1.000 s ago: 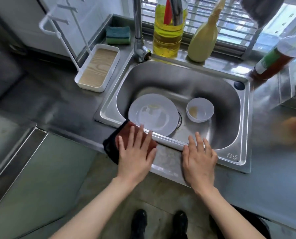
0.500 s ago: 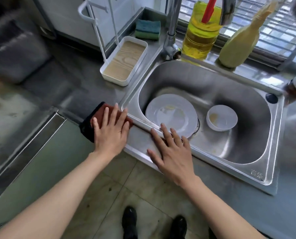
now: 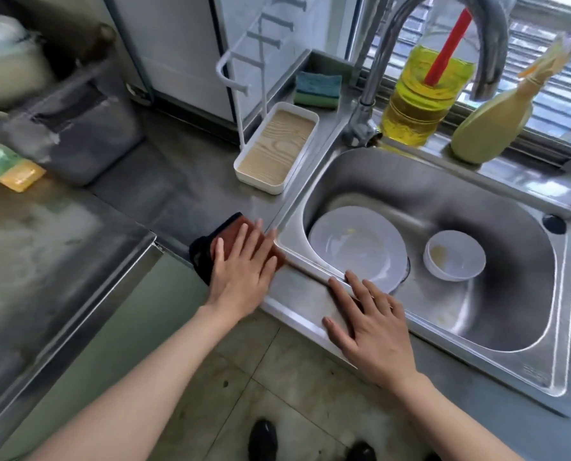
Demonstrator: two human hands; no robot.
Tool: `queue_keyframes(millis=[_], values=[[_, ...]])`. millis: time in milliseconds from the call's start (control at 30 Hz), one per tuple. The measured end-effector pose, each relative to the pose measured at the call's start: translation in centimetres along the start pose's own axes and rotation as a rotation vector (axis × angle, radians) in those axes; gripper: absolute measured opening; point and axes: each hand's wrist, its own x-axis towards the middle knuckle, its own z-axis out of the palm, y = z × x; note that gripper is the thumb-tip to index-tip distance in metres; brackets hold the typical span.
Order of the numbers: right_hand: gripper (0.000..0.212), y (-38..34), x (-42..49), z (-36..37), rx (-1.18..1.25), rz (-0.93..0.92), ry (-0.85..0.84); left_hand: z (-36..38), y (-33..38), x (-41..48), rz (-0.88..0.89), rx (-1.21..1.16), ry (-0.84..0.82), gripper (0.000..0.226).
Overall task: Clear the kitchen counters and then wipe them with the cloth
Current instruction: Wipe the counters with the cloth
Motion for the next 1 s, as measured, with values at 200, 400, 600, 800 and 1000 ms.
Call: queue_keyframes(millis=[200, 400, 600, 800, 1000], values=[[0.057, -0.2, 0.0, -0.2, -0.021, 0.011, -0.032, 0.2, 0.8, -0.6, -0.078, -0.015, 0.003, 0.066], [0.057, -6.8, 4.3, -0.5, 0.142, -0.025, 0.112, -0.9, -4.5, 0.7, -0.036, -0.023, 0.005, 0.066], [0.054, -11.2, 10.4, 1.1, 0.012, -0.098, 0.098, -2.6, -10.1, 6.7, -0.254, 0.0, 0.01, 0.058], [0.054, -11.2, 10.5, 1.6, -0.001, -0.084, 0.113, -2.1, -8.6, 4.7, -0.06, 0.035, 0.046, 0.065], [0.055, -11.4, 10.5, 1.3, 0.016, -0.086, 0.089, -2.4, -8.6, 3.6, 0.123, -0.001, -0.058, 0.06]])
